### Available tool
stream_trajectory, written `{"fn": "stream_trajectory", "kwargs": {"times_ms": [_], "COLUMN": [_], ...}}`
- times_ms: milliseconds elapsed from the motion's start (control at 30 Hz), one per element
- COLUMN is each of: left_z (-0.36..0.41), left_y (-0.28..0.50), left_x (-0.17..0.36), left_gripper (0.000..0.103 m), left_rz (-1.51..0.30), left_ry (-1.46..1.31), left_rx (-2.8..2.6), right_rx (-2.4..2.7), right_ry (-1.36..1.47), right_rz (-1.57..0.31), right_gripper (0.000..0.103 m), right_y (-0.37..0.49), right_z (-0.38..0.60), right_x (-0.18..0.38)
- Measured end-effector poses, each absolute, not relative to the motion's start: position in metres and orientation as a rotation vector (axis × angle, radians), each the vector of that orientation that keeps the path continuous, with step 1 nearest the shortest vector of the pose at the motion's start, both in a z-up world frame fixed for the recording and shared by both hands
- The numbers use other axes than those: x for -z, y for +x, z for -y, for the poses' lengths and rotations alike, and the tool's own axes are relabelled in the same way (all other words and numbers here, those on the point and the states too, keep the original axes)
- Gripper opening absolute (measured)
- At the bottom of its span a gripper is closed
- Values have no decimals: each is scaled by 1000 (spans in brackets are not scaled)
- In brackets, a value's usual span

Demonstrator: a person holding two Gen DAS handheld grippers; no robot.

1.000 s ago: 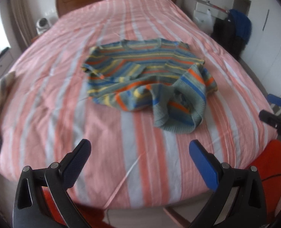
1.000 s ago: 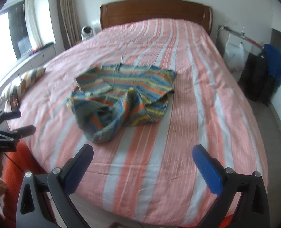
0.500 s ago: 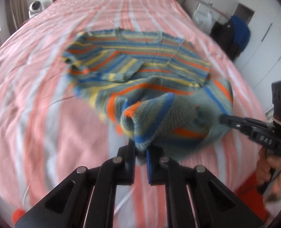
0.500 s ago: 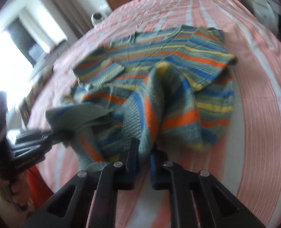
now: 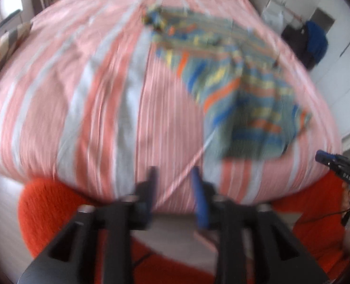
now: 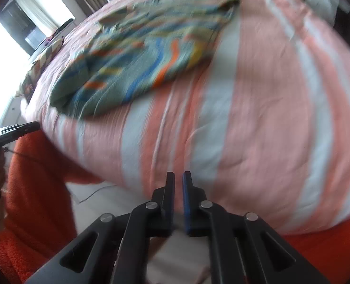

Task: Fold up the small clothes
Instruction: 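Grasp the sweater hem with the left gripper while the right gripper grasps the hem too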

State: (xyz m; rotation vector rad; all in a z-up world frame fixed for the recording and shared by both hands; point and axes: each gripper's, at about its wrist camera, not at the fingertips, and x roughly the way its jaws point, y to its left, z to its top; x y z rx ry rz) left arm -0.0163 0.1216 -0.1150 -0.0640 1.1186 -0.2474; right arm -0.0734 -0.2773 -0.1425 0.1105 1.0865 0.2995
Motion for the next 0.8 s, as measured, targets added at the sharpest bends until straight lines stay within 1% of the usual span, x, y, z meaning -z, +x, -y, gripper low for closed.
{"fn": "stream_trajectory", "kwargs": {"times_ms": [33, 67, 100, 133, 167, 233, 267, 300, 333, 367, 400, 467, 567, 633, 700, 800], "left_z": [-114, -106, -95, -82, -71, -44, -34, -22, -18, -16, -22, -45, -91, -117, -137, -148], "left_y": [-10, -1, 9, 23, 40, 70, 86, 98, 107, 111, 110, 95, 60, 42, 25, 20], "left_x": [106, 102, 97, 97, 104, 120, 130, 144, 153, 161, 162, 147, 126, 124, 134, 155], "left_gripper": [62, 73, 80, 83, 86, 86, 85, 71, 54, 12, 9, 8, 6, 6, 6, 7], "left_rz": [-1088, -1064, -1041, -1031, -1040, -1095, -1124, -1149, -1159, -1172, -1171, -1147, -1135, -1155, -1195, -1246], "left_ry": [-47, -30, -10, 11, 26, 46, 59, 80, 99, 120, 83, -15, -113, -130, -110, -63], "left_rx": [258, 271, 290, 299, 304, 317, 309, 295, 281, 262, 273, 308, 316, 287, 233, 176], "right_rx": [-302, -313, -321, -329, -340, -377, -395, -416, -440, -484, -510, -521, -579, -592, -563, -476], "right_ry": [116, 111, 95, 74, 30, -71, -108, -151, -176, -197, -211, -242, -230, -226, -215, -175], "right_rz": [-1051, -1004, -956, -910, -873, -864, -877, -907, -940, -992, -1021, -989, -942, -927, -943, -1003], "right_gripper": [38, 53, 76, 80, 80, 79, 77, 73, 50, 16, 4, 4, 4, 4, 5, 6], "right_y": [-68, -59, -49, -39, -23, 9, 24, 40, 48, 53, 52, 36, -16, -55, -74, -85], "right_z": [279, 279, 275, 270, 262, 242, 231, 221, 214, 207, 203, 203, 225, 242, 253, 272], "right_x": [131, 117, 104, 94, 87, 90, 97, 105, 115, 125, 132, 124, 97, 87, 92, 123]}}
